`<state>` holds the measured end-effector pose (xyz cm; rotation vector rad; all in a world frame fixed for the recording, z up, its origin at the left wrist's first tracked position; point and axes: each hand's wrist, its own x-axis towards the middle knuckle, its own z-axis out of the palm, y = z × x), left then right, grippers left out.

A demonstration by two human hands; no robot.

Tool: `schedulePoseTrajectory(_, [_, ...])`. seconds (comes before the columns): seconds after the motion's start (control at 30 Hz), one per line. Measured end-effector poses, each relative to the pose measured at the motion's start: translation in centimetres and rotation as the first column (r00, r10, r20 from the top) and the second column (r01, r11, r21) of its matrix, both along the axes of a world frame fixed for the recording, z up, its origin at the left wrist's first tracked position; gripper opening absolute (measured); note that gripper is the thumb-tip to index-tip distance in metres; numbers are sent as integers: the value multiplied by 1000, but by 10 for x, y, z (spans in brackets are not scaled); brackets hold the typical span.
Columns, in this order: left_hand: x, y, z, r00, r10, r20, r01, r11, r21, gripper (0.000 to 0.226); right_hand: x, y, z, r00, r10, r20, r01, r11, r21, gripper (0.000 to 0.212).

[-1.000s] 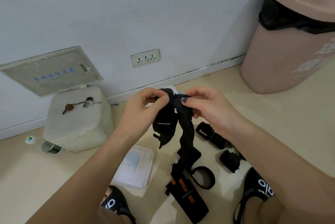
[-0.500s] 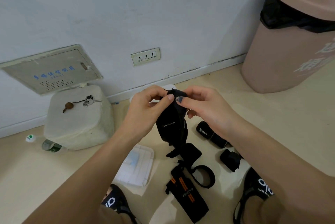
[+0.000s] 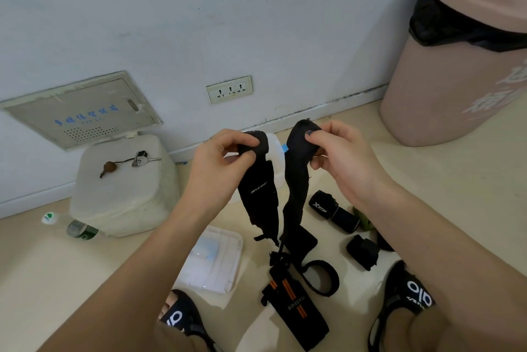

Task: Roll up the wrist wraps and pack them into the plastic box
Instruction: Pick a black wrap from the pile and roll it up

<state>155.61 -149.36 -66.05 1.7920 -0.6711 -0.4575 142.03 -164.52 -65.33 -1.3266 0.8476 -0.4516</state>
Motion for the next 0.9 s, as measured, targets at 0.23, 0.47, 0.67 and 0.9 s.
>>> schedulePoseTrajectory(0.23, [-3,2,2,998,-52,28,50,995,81,15,2,1,7,988,-102,118,84,986,144,24])
schedulePoseTrajectory(0.47, [-16,-3,-12,901,-304,309,147,885,442,32,10,17,11,943,17,332,-124,944,304,26])
schedulePoseTrajectory(0.67, [-16,-11,-14,867,-338,366,178,896,406,37,12,26,10,908,130,398,-261,919,295,13])
schedulePoseTrajectory(0.9, [2,-9,-13,993,-113,14,105,952,286,49,5,21,6,989,124,85,-132,986,103,4])
